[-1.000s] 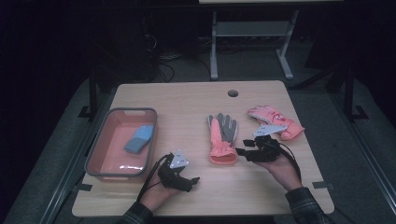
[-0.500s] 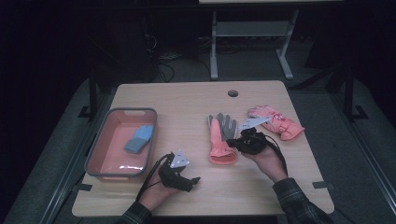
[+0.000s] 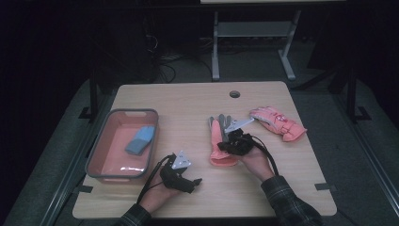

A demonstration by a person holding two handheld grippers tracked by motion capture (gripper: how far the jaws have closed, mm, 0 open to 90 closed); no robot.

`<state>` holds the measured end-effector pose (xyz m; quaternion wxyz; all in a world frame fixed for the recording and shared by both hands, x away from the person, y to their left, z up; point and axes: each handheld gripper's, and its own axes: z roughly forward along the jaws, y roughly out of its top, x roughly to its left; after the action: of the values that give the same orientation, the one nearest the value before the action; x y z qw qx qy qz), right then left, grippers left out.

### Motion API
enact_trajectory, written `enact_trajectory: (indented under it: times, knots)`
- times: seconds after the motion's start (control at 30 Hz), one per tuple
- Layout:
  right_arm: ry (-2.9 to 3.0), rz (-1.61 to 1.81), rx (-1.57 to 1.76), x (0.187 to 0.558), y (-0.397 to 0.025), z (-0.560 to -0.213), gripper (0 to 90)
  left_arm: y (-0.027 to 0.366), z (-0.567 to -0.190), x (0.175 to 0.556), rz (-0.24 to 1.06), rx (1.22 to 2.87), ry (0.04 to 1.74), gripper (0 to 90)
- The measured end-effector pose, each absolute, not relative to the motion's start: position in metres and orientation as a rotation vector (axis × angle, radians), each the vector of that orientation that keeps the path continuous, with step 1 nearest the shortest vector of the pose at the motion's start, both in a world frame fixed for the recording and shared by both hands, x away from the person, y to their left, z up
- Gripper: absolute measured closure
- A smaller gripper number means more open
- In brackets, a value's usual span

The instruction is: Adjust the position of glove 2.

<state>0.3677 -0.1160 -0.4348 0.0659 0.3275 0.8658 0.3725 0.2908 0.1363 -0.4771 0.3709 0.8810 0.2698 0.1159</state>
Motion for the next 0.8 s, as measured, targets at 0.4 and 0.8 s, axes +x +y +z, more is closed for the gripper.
enact_trajectory:
  times: [0.4,0.8]
  knots:
    - [2.635,1.121,1.006,0.342,-0.147,-0.433,90.0,0.136,-0.477,0.29,0.296,2.252,0.7,12.7]
    - [2.645,1.078,1.018,0.329,-0.176,-0.431,90.0,0.136,-0.478,0.289,0.299,2.247,0.702,12.7]
